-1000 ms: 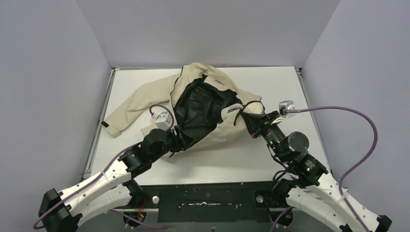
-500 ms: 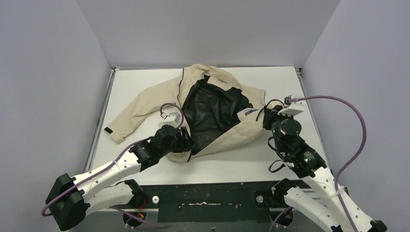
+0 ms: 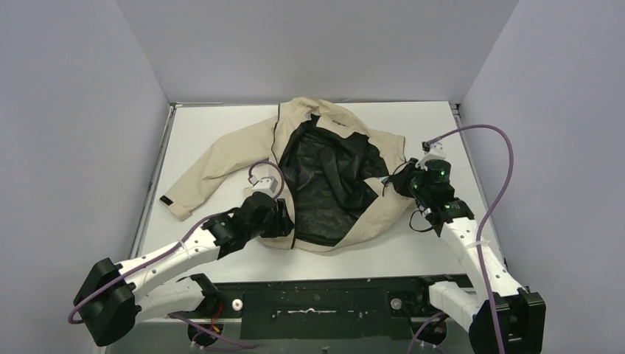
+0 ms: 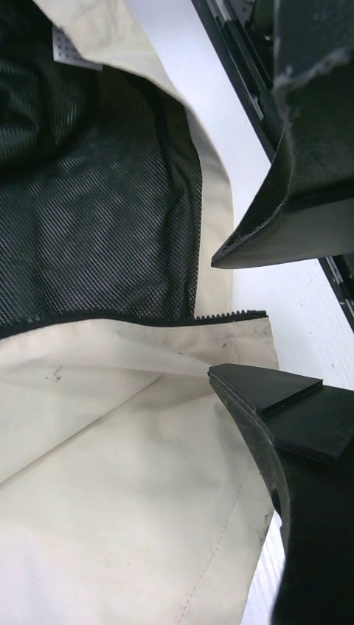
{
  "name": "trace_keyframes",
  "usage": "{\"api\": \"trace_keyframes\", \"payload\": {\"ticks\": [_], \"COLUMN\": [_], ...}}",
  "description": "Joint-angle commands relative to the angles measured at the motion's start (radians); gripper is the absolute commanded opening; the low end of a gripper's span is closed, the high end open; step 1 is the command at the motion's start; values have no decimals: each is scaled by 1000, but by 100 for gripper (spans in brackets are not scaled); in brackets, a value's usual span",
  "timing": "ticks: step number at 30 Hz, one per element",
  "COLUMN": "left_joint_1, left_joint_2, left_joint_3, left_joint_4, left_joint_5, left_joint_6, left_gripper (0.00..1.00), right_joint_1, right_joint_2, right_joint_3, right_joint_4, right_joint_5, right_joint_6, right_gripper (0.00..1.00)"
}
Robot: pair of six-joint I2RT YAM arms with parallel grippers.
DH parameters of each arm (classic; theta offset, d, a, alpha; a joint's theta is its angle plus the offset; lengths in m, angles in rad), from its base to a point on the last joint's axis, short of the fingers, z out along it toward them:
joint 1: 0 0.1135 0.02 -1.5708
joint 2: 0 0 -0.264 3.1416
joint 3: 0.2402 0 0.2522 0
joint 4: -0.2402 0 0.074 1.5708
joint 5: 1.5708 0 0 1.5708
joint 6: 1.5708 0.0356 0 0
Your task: Zip up the jacket
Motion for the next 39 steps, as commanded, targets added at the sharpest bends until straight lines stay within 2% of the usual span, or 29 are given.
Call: {"api": "trace_keyframes", "payload": {"ticks": [1, 7, 13, 16, 22, 27, 34, 39], "left_joint_1": [0, -7, -44, -65, -99, -110, -111, -110], "left_joint_2": [62, 143, 238, 296, 365, 315, 156, 156], "left_joint_3": [59, 89, 94, 105, 126, 119, 116, 130], "left_joint_4": [-20, -68, -44, -47, -125, -124, -160, -232], "left_joint_5": [16, 23, 47, 46, -47, -42, -50, -64], "left_joint_6": [23, 44, 42, 43, 16, -5, -26, -40], "left_gripper": [50, 51, 55, 60, 61, 61, 61, 61], "right_joint_1": [-10, 15, 112, 146, 161, 165, 172, 177], "right_joint_2": [19, 40, 61, 70, 67, 66, 61, 66], "right_joint_3": [-18, -64, -98, -101, -115, -124, -128, -121], "right_joint_4": [115, 158, 189, 192, 199, 202, 201, 196], "right_joint_5": [-118, -191, -152, -132, -119, -114, -107, -101], "right_joint_6": [19, 30, 44, 46, 46, 44, 39, 35], "right_gripper": [0, 0, 0, 0, 0, 0, 0, 0]}}
